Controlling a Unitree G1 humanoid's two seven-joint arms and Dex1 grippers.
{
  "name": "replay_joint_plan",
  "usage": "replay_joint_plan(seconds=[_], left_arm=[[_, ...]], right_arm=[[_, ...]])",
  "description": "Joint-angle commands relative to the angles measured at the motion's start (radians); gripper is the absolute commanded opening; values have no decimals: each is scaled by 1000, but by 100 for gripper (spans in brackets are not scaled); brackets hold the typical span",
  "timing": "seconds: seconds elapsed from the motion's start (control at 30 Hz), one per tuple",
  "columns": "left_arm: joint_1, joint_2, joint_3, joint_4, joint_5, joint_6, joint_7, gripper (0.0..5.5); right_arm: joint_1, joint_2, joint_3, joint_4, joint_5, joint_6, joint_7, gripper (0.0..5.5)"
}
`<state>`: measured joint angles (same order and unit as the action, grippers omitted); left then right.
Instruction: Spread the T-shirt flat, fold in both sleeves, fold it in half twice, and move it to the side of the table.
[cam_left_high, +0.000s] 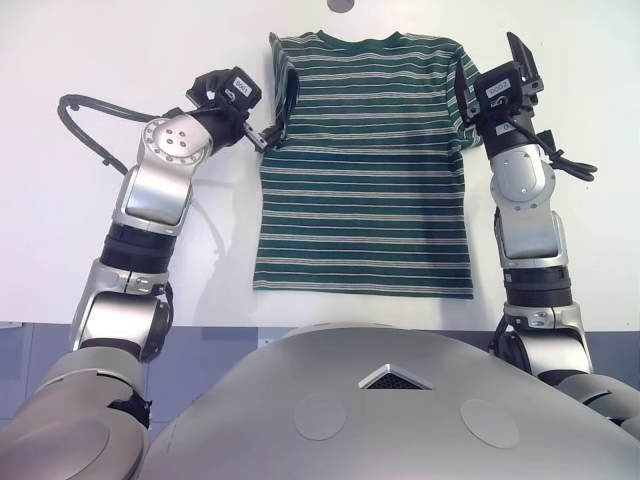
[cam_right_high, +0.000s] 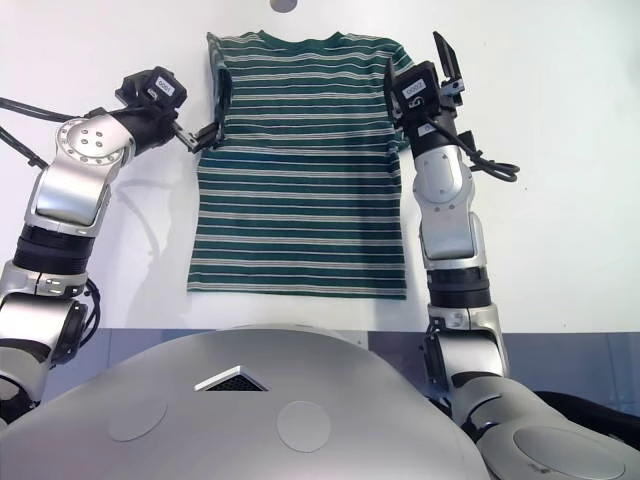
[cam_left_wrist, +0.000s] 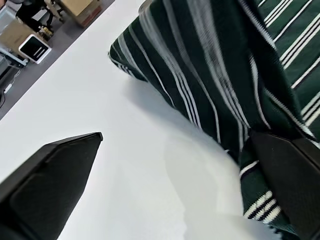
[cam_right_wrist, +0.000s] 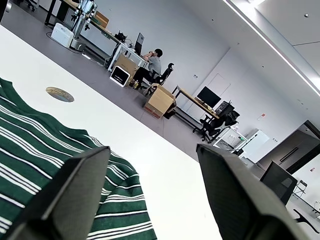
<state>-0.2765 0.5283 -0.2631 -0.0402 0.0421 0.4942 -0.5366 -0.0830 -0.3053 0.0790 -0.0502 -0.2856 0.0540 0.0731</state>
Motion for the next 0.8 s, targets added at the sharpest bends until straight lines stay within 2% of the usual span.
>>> replay_joint_plan(seconds=[0.03,0.2,0.37,0.47,0.57,0.7,0.8], left_arm=[[18,-28,-9,-43,-13,5,-19,539],[14,-118,-19,-74,-19,50,14,539],[-25,-316,103,-224,-240,92,33,539],[-105,-449,253,-256,-380,70,131,539],[-150,-505,333,-218,-402,22,231,539],[-145,-529,323,-217,-414,15,258,539],[-128,-542,302,-220,-412,14,266,539]], right_arm=[[-4,-7,-4,8,-10,-8,-2,320],[-1,0,-4,5,-11,-4,-8,320],[9,16,-41,52,28,17,-25,320],[-54,63,-152,150,176,81,-16,320],[-168,100,-278,310,347,170,0,320],[-254,110,-377,499,472,202,18,320],[-299,121,-409,632,526,193,42,320]])
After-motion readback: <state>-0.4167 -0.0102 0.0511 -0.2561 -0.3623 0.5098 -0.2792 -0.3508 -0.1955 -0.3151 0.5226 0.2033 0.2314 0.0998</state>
